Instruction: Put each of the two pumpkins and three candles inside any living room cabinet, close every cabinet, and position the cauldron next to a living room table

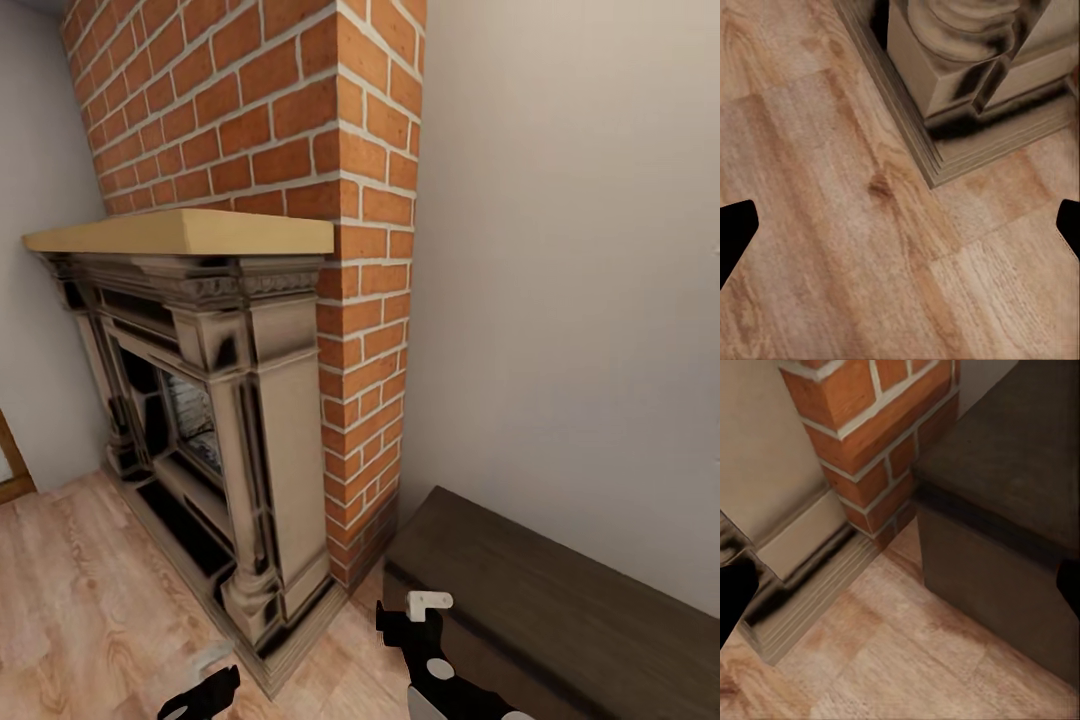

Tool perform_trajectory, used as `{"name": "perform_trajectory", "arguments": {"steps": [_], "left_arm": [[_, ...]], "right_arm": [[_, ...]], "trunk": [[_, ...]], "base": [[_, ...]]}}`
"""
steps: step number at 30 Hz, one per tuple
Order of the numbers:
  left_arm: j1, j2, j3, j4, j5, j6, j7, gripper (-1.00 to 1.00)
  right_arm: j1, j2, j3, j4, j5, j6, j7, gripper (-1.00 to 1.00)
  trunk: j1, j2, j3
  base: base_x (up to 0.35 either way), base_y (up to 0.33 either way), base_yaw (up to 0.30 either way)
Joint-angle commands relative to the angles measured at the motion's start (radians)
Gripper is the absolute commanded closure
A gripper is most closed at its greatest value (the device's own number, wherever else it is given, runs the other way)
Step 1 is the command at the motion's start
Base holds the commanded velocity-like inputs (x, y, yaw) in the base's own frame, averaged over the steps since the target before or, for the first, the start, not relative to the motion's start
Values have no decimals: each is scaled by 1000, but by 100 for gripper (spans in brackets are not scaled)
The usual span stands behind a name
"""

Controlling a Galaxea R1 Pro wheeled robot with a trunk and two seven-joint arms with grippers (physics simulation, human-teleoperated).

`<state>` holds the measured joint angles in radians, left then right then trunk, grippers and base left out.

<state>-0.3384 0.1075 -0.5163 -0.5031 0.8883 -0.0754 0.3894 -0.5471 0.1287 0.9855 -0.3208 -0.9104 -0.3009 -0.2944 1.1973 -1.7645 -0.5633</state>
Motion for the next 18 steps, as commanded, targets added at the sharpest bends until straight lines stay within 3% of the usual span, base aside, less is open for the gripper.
{"name": "perform_trajectory", "arguments": {"steps": [1,18], "left_arm": [[-1,1,-8,-2,11,-6,6,-100],[-1,1,-8,-2,11,-6,6,-100]], "right_arm": [[-2,0,8,0,-8,-4,-5,-100],[-2,0,8,0,-8,-4,-5,-100]], "trunk": [[0,-1,-1],[0,-1,5]], "base": [[193,99,-277],[146,92,-277]]}}
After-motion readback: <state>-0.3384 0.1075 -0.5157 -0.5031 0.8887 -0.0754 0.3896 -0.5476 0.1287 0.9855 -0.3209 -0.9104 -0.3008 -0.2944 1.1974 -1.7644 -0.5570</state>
